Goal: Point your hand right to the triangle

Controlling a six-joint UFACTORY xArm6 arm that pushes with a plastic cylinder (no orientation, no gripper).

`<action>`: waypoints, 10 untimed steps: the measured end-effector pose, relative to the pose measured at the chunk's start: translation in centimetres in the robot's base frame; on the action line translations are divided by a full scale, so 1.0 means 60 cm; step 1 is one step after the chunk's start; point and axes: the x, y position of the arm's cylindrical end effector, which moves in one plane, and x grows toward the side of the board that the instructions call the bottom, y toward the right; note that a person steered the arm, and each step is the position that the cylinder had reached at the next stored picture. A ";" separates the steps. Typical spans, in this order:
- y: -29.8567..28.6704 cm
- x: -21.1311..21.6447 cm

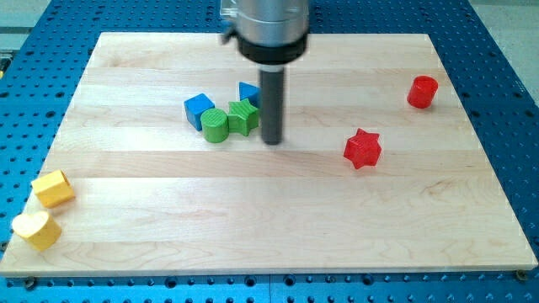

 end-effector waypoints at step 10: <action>0.034 -0.146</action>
